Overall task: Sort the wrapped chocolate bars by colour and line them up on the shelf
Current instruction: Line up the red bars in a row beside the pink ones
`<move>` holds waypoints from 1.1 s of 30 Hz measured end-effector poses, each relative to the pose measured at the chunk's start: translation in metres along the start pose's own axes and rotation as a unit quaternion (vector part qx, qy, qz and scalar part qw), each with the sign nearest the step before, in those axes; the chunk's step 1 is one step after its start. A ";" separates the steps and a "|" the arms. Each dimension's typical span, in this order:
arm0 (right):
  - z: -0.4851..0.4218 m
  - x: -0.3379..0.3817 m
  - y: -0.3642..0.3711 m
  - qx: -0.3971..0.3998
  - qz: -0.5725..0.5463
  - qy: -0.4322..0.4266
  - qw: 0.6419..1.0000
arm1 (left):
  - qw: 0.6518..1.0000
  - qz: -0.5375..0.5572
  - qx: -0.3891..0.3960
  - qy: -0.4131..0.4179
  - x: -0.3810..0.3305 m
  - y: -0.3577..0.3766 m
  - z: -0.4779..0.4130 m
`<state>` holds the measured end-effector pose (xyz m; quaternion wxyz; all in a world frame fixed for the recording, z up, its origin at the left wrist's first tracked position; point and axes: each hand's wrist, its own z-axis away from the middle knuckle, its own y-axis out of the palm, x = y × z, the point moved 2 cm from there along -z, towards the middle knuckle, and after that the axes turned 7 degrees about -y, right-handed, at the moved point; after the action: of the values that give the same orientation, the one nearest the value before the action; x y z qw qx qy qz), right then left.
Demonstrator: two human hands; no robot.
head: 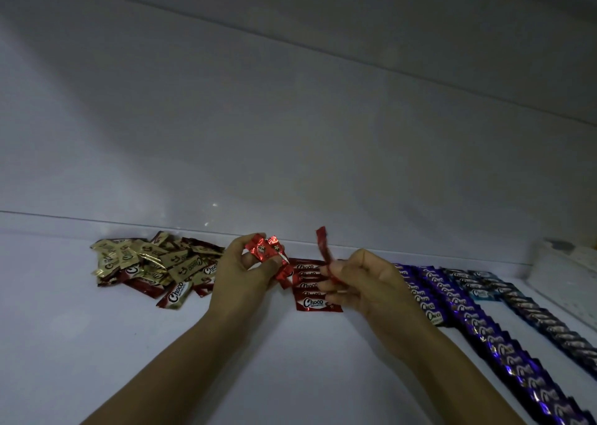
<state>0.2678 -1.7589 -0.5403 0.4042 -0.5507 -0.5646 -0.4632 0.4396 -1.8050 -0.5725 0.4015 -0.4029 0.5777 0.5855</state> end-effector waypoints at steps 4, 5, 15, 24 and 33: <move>0.000 -0.002 -0.004 0.014 0.046 -0.002 0.999 | 1.000 -0.028 -0.003 0.008 0.002 0.001 0.000; 0.000 -0.002 -0.005 0.017 0.058 -0.001 0.998 | 1.000 -0.029 -0.002 0.009 0.002 0.001 0.000; 0.000 0.004 -0.009 -0.013 0.066 -0.022 0.997 | 0.999 -0.030 0.009 0.018 0.000 0.000 0.001; -0.001 -0.002 -0.012 0.017 0.411 -0.178 0.894 | 0.995 -0.083 0.001 0.053 -0.003 0.000 0.003; -0.005 -0.021 -0.014 0.066 0.591 -0.200 0.779 | 0.996 -0.073 0.011 0.052 -0.003 0.004 0.007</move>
<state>0.2550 -1.7679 -0.5602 0.5126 -0.8281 -0.2254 0.0258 0.4371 -1.7981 -0.5687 0.4170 -0.4699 0.5728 0.5265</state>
